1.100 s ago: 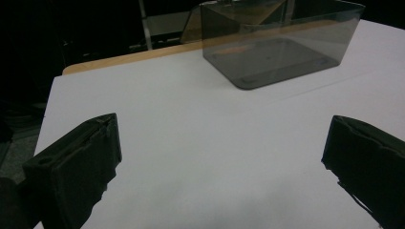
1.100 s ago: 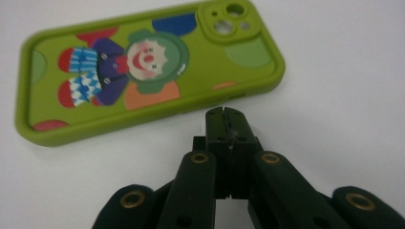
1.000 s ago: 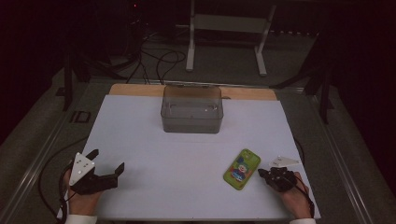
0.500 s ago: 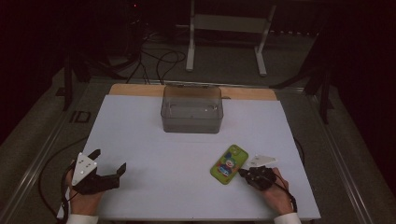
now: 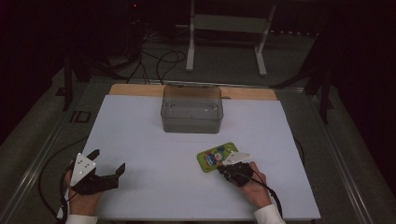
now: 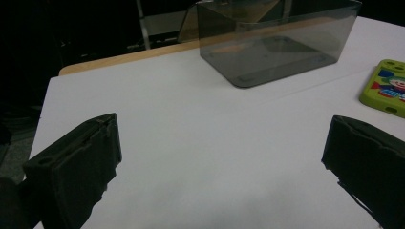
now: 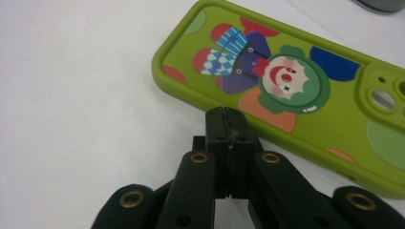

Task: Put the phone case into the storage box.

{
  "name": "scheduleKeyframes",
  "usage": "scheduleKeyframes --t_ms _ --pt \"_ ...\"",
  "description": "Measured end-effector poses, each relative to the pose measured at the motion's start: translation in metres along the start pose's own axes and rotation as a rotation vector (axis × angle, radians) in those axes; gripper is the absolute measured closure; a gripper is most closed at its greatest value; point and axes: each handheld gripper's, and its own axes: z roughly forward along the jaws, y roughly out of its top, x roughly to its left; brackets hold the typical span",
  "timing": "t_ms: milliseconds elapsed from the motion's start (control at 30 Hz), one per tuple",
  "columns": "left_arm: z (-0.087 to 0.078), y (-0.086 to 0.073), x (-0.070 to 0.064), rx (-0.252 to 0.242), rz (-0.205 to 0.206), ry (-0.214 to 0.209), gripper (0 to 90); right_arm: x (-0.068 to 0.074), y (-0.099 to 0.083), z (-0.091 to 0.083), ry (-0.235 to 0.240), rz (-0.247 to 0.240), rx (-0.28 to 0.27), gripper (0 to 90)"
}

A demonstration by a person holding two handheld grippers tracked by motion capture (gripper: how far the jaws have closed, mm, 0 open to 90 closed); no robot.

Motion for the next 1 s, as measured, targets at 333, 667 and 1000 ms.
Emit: scheduleKeyframes --t_ms 333,667,1000 --pt "0.001 0.0 -0.001 -0.006 0.002 -0.007 0.0 -0.018 -0.009 -0.046 -0.072 0.098 -0.254 64.1" --pt "0.003 -0.002 -0.005 -0.021 0.013 -0.026 0.0 -0.042 -0.042 -0.08 -0.259 0.292 -0.419 17.8" --pt "0.007 -0.005 -0.009 -0.011 0.023 -0.048 0.0 -0.038 -0.055 -0.092 -0.304 0.293 -0.485 10.9"
